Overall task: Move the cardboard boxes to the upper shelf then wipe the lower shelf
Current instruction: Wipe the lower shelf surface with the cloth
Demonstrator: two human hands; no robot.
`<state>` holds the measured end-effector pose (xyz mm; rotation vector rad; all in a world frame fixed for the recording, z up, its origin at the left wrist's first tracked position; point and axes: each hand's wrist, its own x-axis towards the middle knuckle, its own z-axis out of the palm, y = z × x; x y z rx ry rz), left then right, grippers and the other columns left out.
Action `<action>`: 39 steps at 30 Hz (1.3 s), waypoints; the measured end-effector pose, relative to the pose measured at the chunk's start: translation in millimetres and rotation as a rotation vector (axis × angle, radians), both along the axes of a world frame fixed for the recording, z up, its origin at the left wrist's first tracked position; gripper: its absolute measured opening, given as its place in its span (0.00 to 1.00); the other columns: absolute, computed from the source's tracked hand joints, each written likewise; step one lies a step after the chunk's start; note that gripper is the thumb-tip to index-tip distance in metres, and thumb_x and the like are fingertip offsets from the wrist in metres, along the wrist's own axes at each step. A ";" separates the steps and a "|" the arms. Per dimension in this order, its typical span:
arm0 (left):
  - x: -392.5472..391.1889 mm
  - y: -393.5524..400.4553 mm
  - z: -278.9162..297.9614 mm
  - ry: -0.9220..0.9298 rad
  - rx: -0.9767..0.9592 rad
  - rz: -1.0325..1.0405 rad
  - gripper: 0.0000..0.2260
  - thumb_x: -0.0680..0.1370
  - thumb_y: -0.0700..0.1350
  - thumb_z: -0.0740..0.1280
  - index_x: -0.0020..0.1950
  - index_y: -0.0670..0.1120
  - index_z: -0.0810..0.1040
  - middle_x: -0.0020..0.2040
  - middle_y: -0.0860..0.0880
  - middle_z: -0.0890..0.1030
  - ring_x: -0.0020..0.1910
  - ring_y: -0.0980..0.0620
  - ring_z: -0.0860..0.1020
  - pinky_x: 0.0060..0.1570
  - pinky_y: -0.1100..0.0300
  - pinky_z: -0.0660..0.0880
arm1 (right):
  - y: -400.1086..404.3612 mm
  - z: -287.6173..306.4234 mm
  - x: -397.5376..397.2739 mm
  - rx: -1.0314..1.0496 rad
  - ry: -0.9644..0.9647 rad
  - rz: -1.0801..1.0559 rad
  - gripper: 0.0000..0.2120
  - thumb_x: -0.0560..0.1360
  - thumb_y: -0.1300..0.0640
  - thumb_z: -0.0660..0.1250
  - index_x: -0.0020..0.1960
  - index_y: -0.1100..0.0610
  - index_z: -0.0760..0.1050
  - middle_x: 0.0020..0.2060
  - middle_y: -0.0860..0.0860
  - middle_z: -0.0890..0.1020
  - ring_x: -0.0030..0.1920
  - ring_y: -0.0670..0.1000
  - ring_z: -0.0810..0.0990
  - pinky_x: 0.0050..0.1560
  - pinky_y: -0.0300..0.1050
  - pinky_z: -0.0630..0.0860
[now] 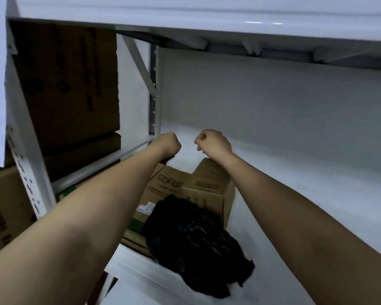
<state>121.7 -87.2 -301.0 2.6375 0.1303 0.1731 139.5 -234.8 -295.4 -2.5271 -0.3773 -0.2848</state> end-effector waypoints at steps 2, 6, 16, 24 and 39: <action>8.5 23.6 -1.7 0.003 -0.052 0.011 0.10 0.80 0.39 0.58 0.47 0.37 0.77 0.49 0.38 0.79 0.47 0.41 0.77 0.42 0.56 0.73 | 21.8 1.4 7.4 0.014 0.036 0.005 0.11 0.76 0.59 0.59 0.50 0.57 0.79 0.44 0.50 0.84 0.47 0.55 0.82 0.49 0.49 0.78; 19.5 60.4 -4.0 0.005 -0.104 0.030 0.10 0.80 0.39 0.57 0.54 0.37 0.75 0.57 0.38 0.79 0.55 0.40 0.78 0.50 0.54 0.73 | 54.4 -0.2 22.2 0.020 0.120 0.020 0.10 0.77 0.58 0.60 0.53 0.57 0.78 0.46 0.50 0.84 0.48 0.53 0.82 0.56 0.52 0.78; 44.8 82.5 -7.9 0.037 -0.112 0.061 0.12 0.80 0.39 0.57 0.59 0.36 0.75 0.63 0.39 0.75 0.51 0.44 0.74 0.49 0.56 0.70 | 86.1 -1.0 52.2 -0.029 0.268 0.055 0.13 0.77 0.60 0.58 0.53 0.62 0.79 0.47 0.56 0.85 0.46 0.55 0.84 0.43 0.43 0.75; 56.5 85.9 -14.1 0.098 -0.095 0.050 0.12 0.80 0.36 0.54 0.55 0.32 0.74 0.58 0.32 0.75 0.52 0.36 0.74 0.42 0.56 0.68 | 109.3 -6.6 65.8 -0.084 0.455 0.076 0.13 0.78 0.62 0.56 0.58 0.66 0.74 0.51 0.59 0.83 0.43 0.55 0.78 0.46 0.46 0.74; 76.8 121.4 -27.0 0.181 -0.061 -0.079 0.15 0.79 0.32 0.55 0.65 0.33 0.71 0.63 0.35 0.74 0.62 0.40 0.73 0.61 0.52 0.69 | 159.7 -19.0 69.6 -0.021 0.681 -0.088 0.20 0.80 0.53 0.58 0.70 0.60 0.65 0.59 0.56 0.76 0.47 0.54 0.75 0.51 0.48 0.76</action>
